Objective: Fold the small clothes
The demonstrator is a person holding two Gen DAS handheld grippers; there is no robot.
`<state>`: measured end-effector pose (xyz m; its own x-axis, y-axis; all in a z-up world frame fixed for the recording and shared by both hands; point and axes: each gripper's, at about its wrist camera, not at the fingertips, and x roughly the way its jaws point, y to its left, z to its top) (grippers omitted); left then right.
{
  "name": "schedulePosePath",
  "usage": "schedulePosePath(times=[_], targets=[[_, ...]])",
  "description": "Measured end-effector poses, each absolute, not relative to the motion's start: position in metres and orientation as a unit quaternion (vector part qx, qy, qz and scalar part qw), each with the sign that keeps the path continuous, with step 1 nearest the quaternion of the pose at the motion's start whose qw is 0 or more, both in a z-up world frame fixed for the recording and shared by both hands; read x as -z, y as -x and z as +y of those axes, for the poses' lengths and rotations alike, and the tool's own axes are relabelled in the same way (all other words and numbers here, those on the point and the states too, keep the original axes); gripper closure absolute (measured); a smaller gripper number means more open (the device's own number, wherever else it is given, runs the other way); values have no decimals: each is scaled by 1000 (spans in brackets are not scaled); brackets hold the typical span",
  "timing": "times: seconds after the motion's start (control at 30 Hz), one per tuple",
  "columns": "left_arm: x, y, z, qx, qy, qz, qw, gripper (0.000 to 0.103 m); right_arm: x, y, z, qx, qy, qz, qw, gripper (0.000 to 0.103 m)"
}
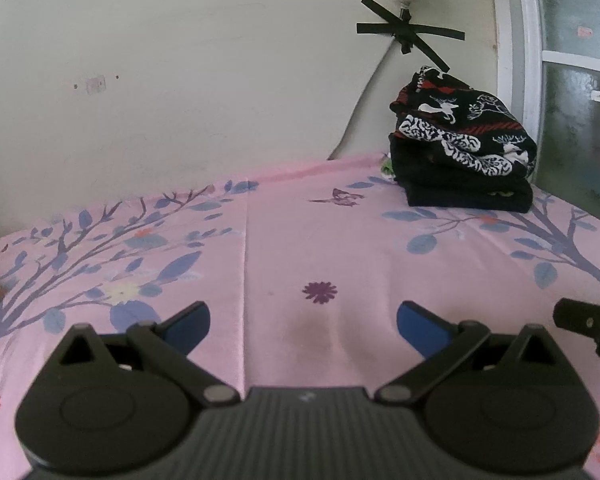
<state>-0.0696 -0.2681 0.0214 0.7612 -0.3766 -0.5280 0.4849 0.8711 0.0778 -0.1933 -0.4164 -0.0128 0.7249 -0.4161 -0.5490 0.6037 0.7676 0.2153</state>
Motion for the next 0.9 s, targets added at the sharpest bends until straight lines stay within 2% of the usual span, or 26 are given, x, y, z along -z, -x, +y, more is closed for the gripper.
schedulePosePath(times=[0.9], targets=[[-18,66,-269,225,-118,276,927,0,13,190,-415,285,-183,252,907,14]])
